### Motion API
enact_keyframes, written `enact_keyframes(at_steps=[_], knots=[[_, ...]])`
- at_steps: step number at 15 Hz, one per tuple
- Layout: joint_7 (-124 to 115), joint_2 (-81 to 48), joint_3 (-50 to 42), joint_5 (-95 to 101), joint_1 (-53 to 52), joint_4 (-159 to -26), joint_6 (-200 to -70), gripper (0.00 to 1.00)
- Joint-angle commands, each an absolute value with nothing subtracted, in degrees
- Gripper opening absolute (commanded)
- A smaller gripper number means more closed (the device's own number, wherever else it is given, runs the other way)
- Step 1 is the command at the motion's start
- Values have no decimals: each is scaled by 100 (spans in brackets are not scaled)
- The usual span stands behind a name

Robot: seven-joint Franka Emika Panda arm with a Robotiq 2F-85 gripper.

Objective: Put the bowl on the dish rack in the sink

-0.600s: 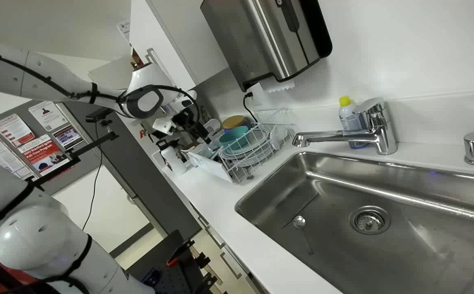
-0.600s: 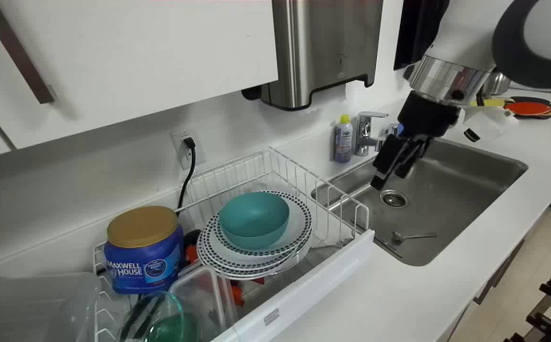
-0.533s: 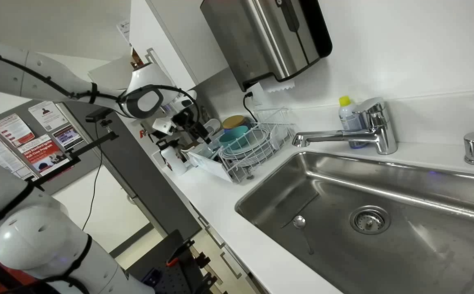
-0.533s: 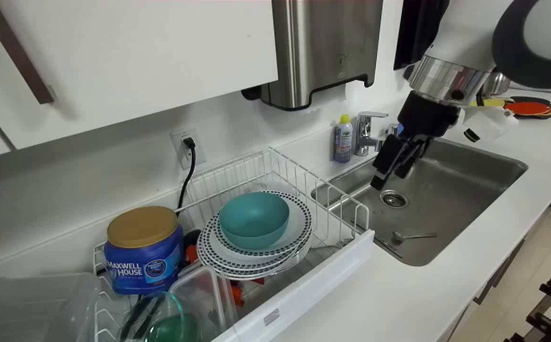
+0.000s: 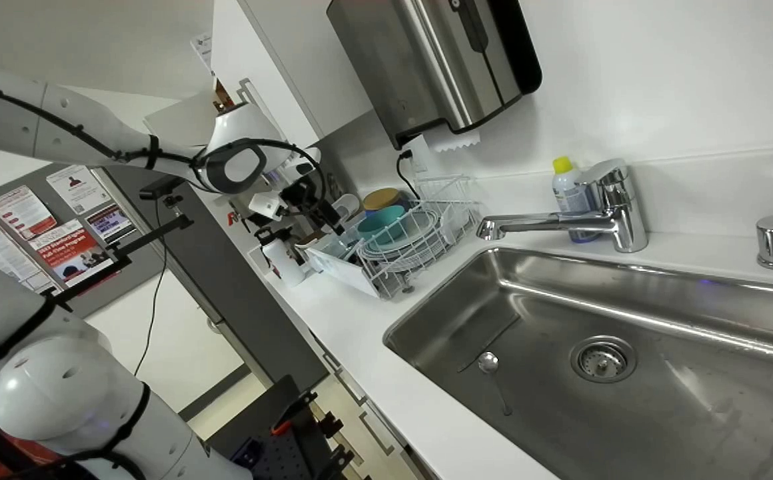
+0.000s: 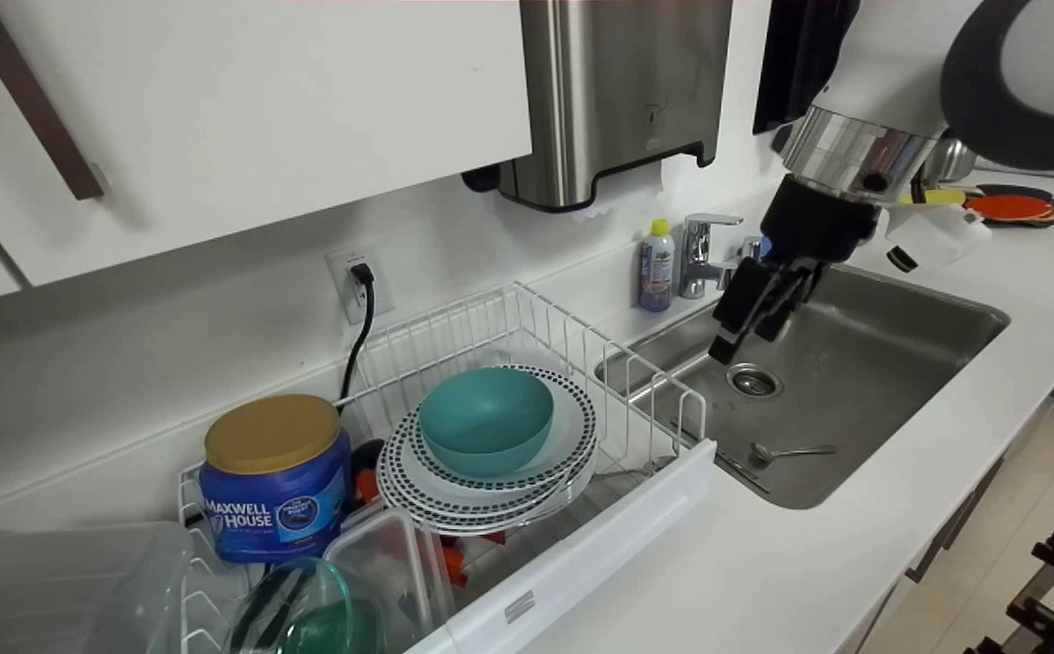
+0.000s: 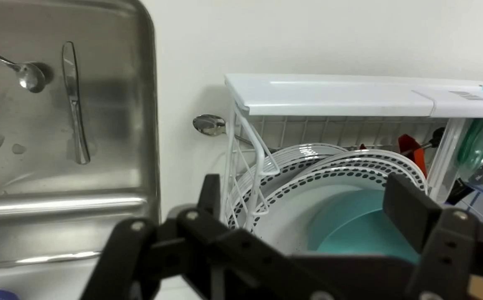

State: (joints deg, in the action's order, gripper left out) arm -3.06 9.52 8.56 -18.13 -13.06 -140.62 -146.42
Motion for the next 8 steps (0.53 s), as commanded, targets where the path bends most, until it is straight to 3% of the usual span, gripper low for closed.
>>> enact_keyframes(at_steps=[1, 8], knots=[[-343, 804, 946, -1901, -1327, -14023, -14943, 100], [-511, 379, 1218, -2408, -1554, -13812, -15974, 100]])
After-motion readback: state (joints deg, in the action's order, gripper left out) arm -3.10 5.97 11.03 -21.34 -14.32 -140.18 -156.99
